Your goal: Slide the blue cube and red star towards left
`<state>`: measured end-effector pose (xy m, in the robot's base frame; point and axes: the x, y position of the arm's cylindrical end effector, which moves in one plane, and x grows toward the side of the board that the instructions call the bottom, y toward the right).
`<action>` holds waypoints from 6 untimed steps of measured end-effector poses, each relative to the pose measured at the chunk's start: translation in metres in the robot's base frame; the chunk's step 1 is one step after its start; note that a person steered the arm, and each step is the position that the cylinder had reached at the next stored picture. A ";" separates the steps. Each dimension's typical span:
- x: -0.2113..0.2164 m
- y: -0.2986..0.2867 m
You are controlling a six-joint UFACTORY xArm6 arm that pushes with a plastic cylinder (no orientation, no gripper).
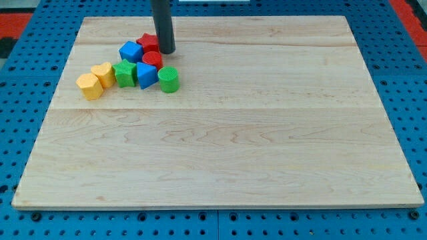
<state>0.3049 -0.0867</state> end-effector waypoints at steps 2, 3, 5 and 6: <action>-0.026 -0.066; -0.032 -0.080; -0.050 -0.057; -0.051 -0.083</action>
